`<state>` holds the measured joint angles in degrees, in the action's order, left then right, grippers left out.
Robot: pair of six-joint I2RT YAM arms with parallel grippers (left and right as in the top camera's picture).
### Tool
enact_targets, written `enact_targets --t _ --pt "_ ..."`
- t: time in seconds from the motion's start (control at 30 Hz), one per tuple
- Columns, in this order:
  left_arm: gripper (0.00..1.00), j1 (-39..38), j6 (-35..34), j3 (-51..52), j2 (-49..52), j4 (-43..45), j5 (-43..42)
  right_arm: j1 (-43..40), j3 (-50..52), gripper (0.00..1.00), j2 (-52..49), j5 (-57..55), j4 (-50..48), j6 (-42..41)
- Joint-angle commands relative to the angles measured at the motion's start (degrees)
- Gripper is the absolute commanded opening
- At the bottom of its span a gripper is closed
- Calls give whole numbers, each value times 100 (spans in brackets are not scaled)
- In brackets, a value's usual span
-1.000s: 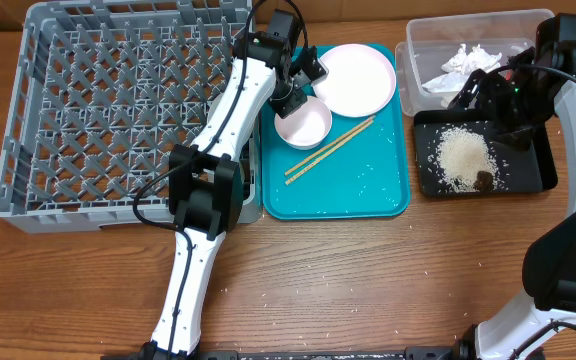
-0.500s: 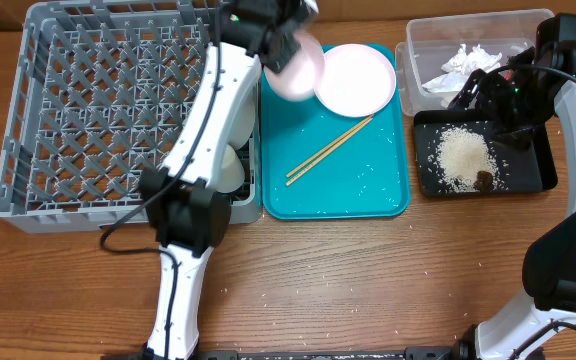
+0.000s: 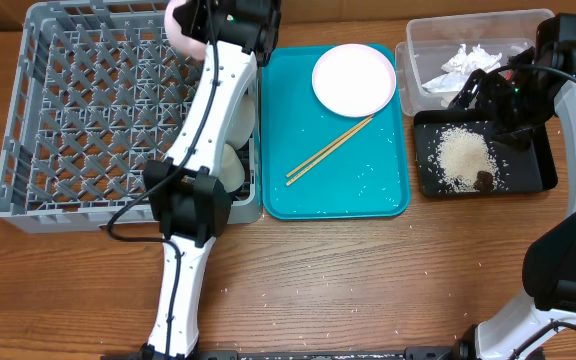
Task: Sort waste into correct bins and load items into the dishwasher
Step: 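Lower the pink bowl into the back of the rack, release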
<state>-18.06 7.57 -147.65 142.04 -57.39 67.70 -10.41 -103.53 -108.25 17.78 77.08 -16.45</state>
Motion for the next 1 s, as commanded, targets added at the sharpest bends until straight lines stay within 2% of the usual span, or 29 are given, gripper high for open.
enact_targets --t 0.0,0.47,0.57,0.73,0.97 --pt "4 26 -155 50 267 20 389 -15 -133 100 184 24 -26 0" --pt "4 -7 -199 61 326 -81 326 -15 -133 100 184 24 -26 0" --pt "4 -7 -671 61 326 -70 321 -15 -133 100 184 24 -26 0" --pt "4 9 -905 61 354 55 101 -15 -133 100 184 24 -26 0" --pt "4 15 -175 61 498 658 70 -15 -133 100 184 24 -26 -2"
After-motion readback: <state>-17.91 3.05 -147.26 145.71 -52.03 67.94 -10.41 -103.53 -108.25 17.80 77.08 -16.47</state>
